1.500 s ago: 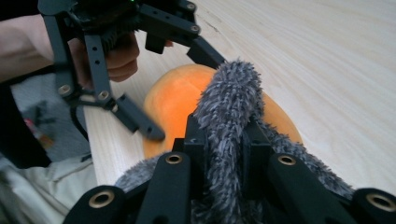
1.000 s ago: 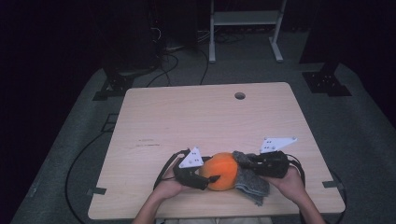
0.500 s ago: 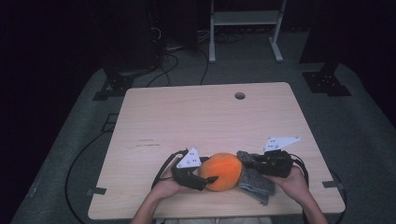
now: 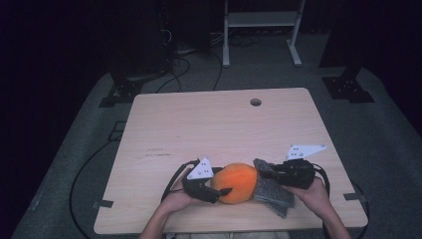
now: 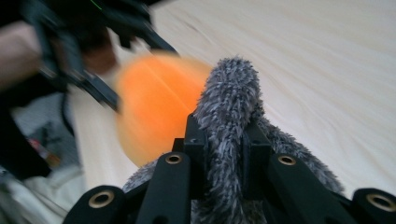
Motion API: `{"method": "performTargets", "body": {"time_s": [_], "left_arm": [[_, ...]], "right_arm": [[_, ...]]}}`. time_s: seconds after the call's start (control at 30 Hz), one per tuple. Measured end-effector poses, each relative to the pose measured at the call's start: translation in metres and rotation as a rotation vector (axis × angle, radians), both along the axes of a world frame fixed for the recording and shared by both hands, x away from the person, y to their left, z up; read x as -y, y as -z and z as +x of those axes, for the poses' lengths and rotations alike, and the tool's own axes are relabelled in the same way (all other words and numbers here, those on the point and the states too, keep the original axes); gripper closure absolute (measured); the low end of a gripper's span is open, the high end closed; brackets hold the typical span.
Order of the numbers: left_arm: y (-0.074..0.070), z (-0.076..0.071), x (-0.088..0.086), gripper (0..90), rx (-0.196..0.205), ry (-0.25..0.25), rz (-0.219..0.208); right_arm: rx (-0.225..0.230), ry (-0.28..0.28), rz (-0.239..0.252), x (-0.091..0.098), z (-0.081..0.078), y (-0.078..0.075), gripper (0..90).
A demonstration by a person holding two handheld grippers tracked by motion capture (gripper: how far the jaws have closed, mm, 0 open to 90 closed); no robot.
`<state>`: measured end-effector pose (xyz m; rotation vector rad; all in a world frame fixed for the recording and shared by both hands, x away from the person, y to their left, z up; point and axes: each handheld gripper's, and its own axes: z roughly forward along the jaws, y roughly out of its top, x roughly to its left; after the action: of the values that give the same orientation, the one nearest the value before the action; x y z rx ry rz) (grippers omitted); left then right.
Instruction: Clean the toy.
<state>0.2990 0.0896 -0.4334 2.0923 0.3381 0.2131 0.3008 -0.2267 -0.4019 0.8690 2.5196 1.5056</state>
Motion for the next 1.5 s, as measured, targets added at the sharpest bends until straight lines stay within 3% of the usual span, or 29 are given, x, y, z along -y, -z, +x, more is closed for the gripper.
{"method": "performTargets", "body": {"time_s": [0.03, 0.13, 0.27, 0.33, 0.43, 0.53, 0.63, 0.7, 0.8, 0.87, 1.07, 1.23, 1.33, 1.4, 1.47, 1.5], "left_arm": [[0.0, 0.0, 0.0, 28.4, -0.001, -0.001, 0.002], [0.0, 0.001, -0.002, 28.0, -0.007, -0.008, 0.003], [0.0, 0.004, -0.002, 27.1, -0.028, -0.026, -0.015], [0.0, 0.003, -0.001, 27.1, -0.025, -0.025, -0.014], [0.0, 0.002, 0.0, 27.1, -0.023, -0.024, -0.016], [0.0, 0.005, -0.005, 26.9, -0.044, -0.032, -0.024], [0.001, 0.006, -0.006, 26.8, -0.054, -0.043, -0.032], [0.001, 0.005, -0.003, 26.7, -0.053, -0.048, -0.034], [0.001, 0.005, -0.001, 26.4, -0.05, -0.044, -0.036], [0.001, 0.004, -0.003, 26.4, -0.053, -0.047, -0.036], [-0.001, 0.004, -0.001, 27.4, -0.058, -0.053, -0.037], [-0.002, 0.0, 0.005, 27.9, -0.022, -0.047, -0.027], [-0.003, 0.0, 0.004, 28.8, -0.031, -0.046, -0.064], [-0.005, 0.002, 0.002, 30.3, -0.041, -0.046, -0.11], [-0.006, 0.002, 0.002, 31.3, -0.04, -0.051, -0.119], [-0.009, 0.0, 0.004, 31.5, -0.02, -0.053, -0.112]], "right_arm": [[0.007, -0.012, 0.003, -0.003, -0.001, -0.002, 75.7], [0.007, -0.014, -0.059, -0.012, 0.0, 0.006, 75.7], [-0.011, 0.001, -0.11, -0.004, 0.002, 0.012, 75.6], [-0.012, 0.001, -0.072, -0.002, 0.0, 0.008, 75.6], [0.029, -0.034, -0.024, -0.011, -0.004, -0.002, 75.5], [0.025, -0.031, -0.073, -0.015, -0.002, 0.006, 75.6], [-0.006, 0.021, -0.134, -0.005, 0.002, 0.016, 75.5], [-0.002, 0.019, -0.097, -0.002, 0.001, 0.013, 75.4], [0.053, -0.017, -0.032, -0.013, -0.005, -0.001, 75.4], [0.077, -0.026, -0.058, -0.021, -0.007, -0.003, 75.4], [0.0, 0.018, -0.081, -0.006, 0.0, 0.011, 75.5], [0.053, -0.032, 0.023, -0.016, -0.008, -0.008, 75.4], [0.076, -0.038, -0.059, -0.028, -0.009, -0.005, 75.3], [0.056, -0.022, -0.06, -0.023, -0.007, 0.0, 75.5], [0.053, 0.007, -0.081, -0.015, -0.005, -0.001, 75.4], [0.046, 0.011, -0.08, -0.014, -0.006, -0.002, 75.3]]}}
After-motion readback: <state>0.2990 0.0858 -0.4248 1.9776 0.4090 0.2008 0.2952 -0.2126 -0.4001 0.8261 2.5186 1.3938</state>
